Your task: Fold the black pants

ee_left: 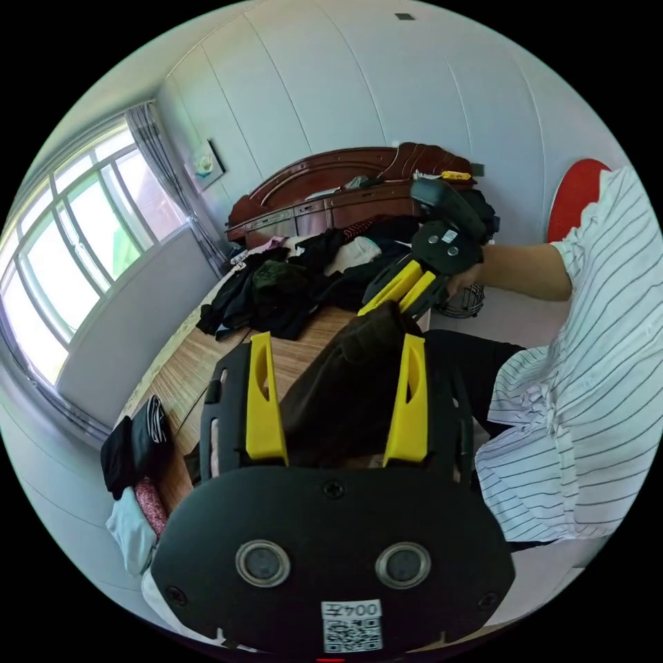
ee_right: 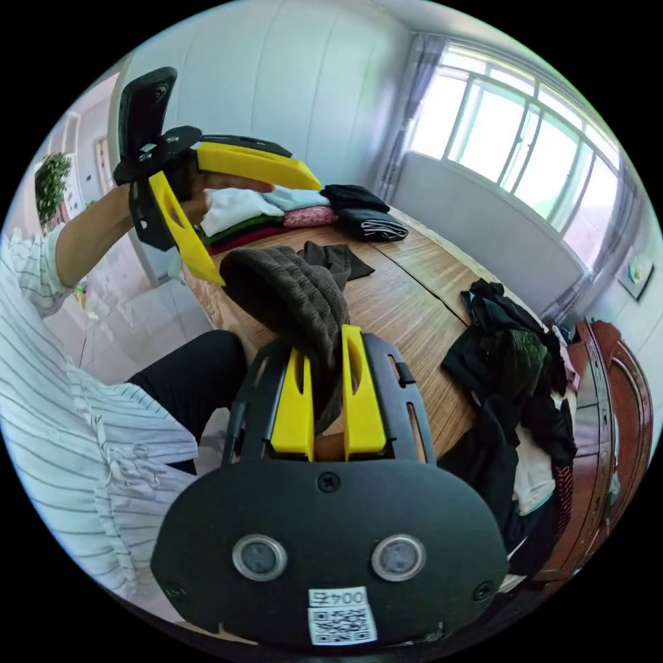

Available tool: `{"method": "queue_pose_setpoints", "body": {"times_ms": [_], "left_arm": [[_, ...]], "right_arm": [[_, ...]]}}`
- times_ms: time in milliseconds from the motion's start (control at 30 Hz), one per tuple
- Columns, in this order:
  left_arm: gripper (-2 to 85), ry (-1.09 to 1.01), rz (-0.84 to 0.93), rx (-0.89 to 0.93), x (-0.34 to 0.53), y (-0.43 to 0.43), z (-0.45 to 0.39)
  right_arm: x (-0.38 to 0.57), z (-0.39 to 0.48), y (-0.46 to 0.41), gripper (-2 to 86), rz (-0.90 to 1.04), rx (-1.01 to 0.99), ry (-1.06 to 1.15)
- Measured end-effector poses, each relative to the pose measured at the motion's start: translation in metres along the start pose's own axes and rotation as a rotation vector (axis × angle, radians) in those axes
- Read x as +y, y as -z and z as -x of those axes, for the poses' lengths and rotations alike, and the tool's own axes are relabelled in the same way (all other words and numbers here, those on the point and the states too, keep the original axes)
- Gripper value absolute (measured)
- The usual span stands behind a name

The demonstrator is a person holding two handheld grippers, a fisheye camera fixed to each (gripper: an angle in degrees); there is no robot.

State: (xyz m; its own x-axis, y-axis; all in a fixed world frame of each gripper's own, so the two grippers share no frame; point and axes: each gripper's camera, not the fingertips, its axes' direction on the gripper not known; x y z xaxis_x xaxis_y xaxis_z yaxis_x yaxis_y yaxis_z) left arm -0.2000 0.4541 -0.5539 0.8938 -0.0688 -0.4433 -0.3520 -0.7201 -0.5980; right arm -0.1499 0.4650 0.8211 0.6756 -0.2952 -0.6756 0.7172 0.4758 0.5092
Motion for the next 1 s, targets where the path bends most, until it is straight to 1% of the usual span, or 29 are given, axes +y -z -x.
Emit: {"method": "queue_pose_setpoints", "body": {"times_ms": [167,233,300,333,467,533,633,667,733,833,933,1000], "left_arm": [[22.1,-0.007,-0.044,-0.062,0.008,0.031,-0.024],[22.9,-0.010,0.000,-0.092,0.009,0.023,-0.031],[23.8,-0.027,0.064,-0.115,0.002,0.003,-0.047],[23.9,-0.035,0.073,-0.117,-0.001,-0.002,-0.052],[23.8,-0.165,0.097,-0.153,-0.032,-0.033,-0.101],[22.8,-0.220,0.111,-0.142,-0.046,-0.045,-0.121],[16.1,-0.314,0.121,-0.144,-0.066,-0.061,-0.154],[13.7,-0.344,0.114,-0.198,-0.074,-0.066,-0.167],[12.5,-0.390,0.124,-0.245,-0.086,-0.074,-0.182],[11.3,-0.308,0.132,-0.192,-0.109,-0.086,-0.183],[10.7,-0.258,0.159,-0.167,-0.125,-0.102,-0.185],[10.3,-0.198,0.176,-0.134,-0.136,-0.112,-0.186]], "right_arm": [[0.007,-0.014,-0.019,5.2,0.053,-0.058,-0.109],[0.007,0.000,-0.024,5.1,0.056,-0.075,-0.059],[0.000,0.029,-0.029,5.0,0.074,-0.087,0.073],[-0.002,0.036,-0.031,5.0,0.077,-0.086,0.104],[-0.016,0.070,-0.040,4.8,0.089,-0.111,0.242],[-0.020,0.081,-0.042,4.8,0.095,-0.119,0.295],[-0.027,0.097,-0.042,5.0,0.109,-0.098,0.379],[-0.029,0.101,-0.042,5.0,0.115,-0.085,0.401],[-0.030,0.104,-0.046,5.0,0.122,-0.029,0.406],[-0.022,0.098,-0.049,5.0,0.102,-0.017,0.342],[-0.004,0.076,-0.043,4.5,0.007,-0.111,0.174],[0.027,0.049,-0.030,4.5,-0.136,-0.226,-0.053]]}}
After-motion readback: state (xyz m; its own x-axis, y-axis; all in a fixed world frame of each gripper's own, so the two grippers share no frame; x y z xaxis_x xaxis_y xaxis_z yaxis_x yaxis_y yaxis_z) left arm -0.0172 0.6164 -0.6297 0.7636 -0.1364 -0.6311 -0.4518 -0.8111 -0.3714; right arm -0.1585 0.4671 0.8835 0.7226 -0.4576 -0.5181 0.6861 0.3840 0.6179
